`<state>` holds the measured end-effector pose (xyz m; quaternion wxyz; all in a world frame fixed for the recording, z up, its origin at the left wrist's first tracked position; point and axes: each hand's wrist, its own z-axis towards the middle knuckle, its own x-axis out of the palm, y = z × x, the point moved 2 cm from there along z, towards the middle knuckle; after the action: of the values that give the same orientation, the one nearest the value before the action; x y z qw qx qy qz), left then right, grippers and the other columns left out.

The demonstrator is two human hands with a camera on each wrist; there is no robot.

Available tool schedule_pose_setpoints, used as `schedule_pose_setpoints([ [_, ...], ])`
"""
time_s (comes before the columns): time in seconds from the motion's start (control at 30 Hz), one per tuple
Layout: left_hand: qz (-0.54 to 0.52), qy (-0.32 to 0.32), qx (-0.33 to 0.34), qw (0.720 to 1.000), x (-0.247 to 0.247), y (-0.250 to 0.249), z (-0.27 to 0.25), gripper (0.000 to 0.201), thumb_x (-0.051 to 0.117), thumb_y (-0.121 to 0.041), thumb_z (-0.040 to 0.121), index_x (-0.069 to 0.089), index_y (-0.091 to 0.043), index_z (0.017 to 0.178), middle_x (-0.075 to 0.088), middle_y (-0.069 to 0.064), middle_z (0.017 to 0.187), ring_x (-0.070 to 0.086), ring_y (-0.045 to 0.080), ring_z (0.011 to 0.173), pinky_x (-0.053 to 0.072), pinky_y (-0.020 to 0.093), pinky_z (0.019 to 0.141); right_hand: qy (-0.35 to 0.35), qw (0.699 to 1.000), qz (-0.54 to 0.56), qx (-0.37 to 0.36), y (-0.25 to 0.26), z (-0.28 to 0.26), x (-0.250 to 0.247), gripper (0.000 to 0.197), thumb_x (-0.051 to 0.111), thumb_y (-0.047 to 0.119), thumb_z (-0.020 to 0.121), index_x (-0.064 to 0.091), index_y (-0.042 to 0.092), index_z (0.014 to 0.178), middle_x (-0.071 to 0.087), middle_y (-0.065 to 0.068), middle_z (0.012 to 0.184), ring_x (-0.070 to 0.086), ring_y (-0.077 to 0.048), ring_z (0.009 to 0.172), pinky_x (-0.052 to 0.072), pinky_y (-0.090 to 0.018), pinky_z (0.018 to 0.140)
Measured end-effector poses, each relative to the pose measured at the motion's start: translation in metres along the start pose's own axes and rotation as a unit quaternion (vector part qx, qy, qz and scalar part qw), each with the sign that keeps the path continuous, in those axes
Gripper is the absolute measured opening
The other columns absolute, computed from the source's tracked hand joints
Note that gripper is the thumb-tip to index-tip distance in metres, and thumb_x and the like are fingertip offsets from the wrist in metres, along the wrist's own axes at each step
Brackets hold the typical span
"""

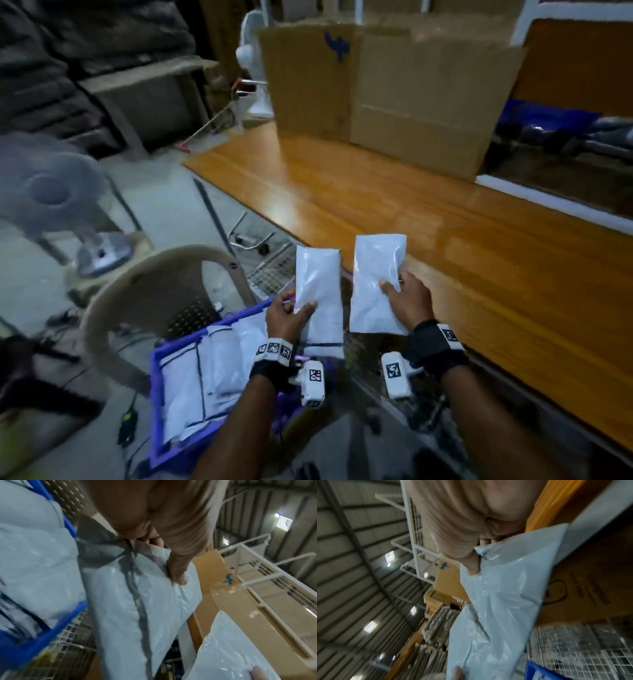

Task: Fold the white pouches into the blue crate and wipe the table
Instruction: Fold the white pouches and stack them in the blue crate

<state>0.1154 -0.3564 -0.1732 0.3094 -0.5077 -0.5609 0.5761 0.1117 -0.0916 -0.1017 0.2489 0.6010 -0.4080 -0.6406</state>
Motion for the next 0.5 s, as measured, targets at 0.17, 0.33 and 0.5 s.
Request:
schedule_pose_setpoints([
  [0.17,0.052,-0.06,-0.044,0.996,-0.105,0.054,0.019,0.017,0.085,-0.025,0.077,0.073,-0.016,0.085,0.072,-0.006,0.074,0.067,0.003,0.067,0.051,0.023,0.063,0.094,0.994,0.017,-0.045,0.042,-0.004,0.123,0.023,0.068,0.039,0.088,0.067,0.018,0.099,0.071,0.0,0.094,0.065,-0.021,0.087,0.047,-0.032,0.07],
  [0.33,0.146,-0.133,-0.151,0.969,-0.205,0.126,0.022,0.025,0.072,-0.029,0.089,0.074,-0.004,0.093,0.072,0.011,0.087,0.064,0.021,0.083,0.042,0.026,0.069,0.225,0.974,0.016,-0.021,0.048,-0.021,0.246,0.019,0.064,0.023,0.092,0.066,0.011,0.107,0.069,-0.007,0.105,0.063,-0.024,0.097,0.037,-0.023,0.073],
  [0.5,0.203,-0.174,-0.248,0.931,-0.276,0.2,0.025,0.034,0.063,-0.028,0.095,0.07,0.005,0.099,0.068,0.03,0.105,0.064,0.041,0.101,0.045,0.038,0.079,0.329,0.943,-0.035,0.017,0.028,-0.038,0.35,0.033,0.061,0.027,0.094,0.059,0.01,0.122,0.063,-0.008,0.125,0.058,-0.028,0.114,0.037,-0.023,0.08],
])
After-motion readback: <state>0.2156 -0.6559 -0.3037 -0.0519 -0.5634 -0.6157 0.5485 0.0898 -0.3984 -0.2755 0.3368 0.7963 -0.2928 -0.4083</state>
